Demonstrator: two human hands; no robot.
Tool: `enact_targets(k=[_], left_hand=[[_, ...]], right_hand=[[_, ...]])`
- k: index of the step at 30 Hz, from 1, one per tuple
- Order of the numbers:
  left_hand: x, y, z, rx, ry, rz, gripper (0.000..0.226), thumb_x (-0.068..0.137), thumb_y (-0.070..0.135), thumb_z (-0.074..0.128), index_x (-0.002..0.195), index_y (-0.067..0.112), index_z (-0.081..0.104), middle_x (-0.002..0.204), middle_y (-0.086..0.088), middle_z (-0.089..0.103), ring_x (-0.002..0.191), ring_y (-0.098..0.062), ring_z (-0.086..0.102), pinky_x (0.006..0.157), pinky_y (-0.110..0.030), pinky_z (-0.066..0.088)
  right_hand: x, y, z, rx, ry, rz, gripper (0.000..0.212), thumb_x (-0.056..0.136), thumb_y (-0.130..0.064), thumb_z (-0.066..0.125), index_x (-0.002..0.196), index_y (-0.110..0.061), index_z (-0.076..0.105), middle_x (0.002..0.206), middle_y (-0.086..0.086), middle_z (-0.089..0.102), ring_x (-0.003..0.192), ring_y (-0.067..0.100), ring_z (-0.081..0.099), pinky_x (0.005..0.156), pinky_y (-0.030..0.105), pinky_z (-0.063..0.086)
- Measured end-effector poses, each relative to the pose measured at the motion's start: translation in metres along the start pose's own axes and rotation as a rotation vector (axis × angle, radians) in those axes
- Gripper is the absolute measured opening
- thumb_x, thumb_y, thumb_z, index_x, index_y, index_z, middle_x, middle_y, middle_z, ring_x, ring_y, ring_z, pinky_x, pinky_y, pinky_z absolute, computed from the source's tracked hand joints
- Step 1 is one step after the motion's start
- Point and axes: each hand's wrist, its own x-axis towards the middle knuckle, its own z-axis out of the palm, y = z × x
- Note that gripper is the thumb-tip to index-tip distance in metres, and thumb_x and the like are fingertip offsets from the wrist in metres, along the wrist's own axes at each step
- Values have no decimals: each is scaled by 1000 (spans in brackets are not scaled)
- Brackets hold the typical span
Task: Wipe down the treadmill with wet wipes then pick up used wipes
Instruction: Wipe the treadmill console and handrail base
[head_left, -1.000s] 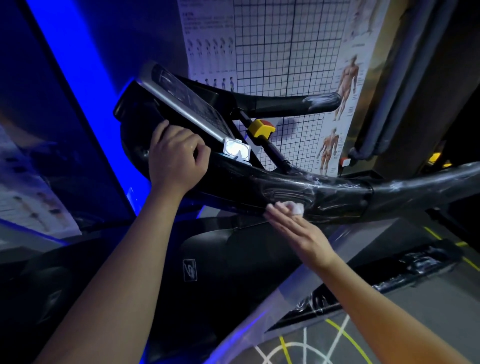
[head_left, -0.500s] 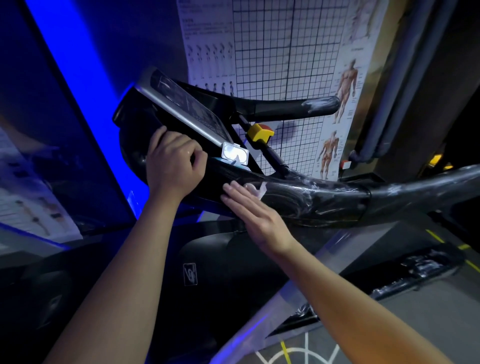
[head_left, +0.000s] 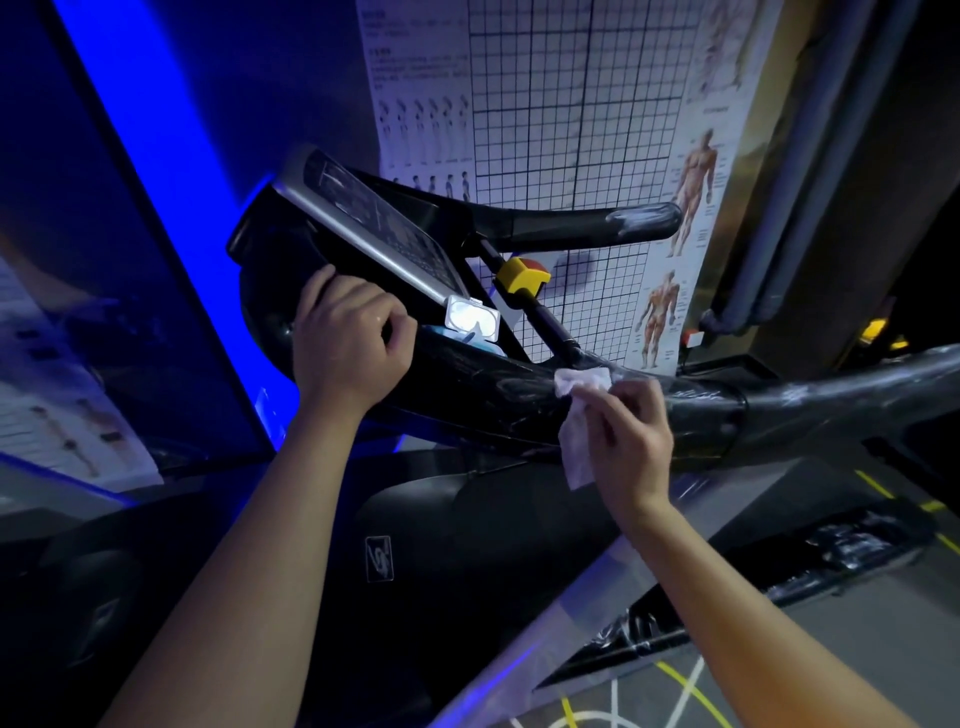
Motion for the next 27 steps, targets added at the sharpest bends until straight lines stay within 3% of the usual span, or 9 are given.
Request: enact_targets(k=[4, 9, 13, 16, 21, 24, 27], left_hand=[[0, 0, 0, -1, 0, -12, 27, 89, 21, 51, 72, 15, 70, 76, 0, 70, 86, -27, 63, 116, -43, 36], [1, 1, -1, -2, 3, -12, 25, 88, 20, 51, 71, 15, 69, 75, 0, 69, 85, -27, 63, 115, -42, 36], [1, 1, -2, -4, 0, -10, 25, 87, 20, 52, 70, 15, 69, 75, 0, 69, 85, -26, 63, 115, -43, 38], [1, 2, -2, -9, 4, -11, 24, 87, 20, 53, 70, 15, 69, 75, 1, 69, 85, -26, 63, 115, -43, 38], [0, -1, -2, -8, -15, 6, 24, 88, 20, 52, 72, 16, 70, 77, 1, 70, 87, -26, 63, 116, -42, 36], [0, -1, -3, -7, -21, 11, 24, 88, 20, 52, 73, 16, 69, 77, 1, 70, 87, -27, 63, 116, -42, 35], [0, 0, -1, -5, -13, -2, 25, 88, 20, 52, 72, 15, 69, 76, 0, 69, 86, -28, 63, 116, -41, 35]], right_hand=[[-4, -30, 12, 74, -45, 21, 27, 92, 4, 63, 118, 1, 72, 104, 10, 51, 96, 13, 51, 91, 14, 42], [-20, -34, 16, 134, -126, -43, 33, 92, 5, 66, 125, 1, 68, 109, 9, 54, 94, 25, 61, 92, 17, 44], [-24, -51, 24, 238, -307, -114, 41, 96, 6, 60, 136, 1, 59, 118, 12, 60, 105, 26, 62, 95, 31, 50], [-27, -67, 39, 288, -414, -229, 32, 100, 1, 59, 131, -1, 60, 123, 11, 60, 111, 27, 62, 90, 39, 54], [-31, -86, 60, 212, -533, -427, 45, 94, -1, 60, 139, -2, 55, 130, 10, 52, 108, 31, 57, 74, 40, 57], [-33, -70, 56, 162, -519, -440, 37, 96, 0, 61, 134, -2, 60, 128, 12, 56, 111, 32, 58, 80, 41, 56], [-48, -28, 30, 108, -472, -391, 22, 101, -6, 61, 122, -2, 67, 120, 11, 61, 100, 32, 61, 87, 38, 54]])
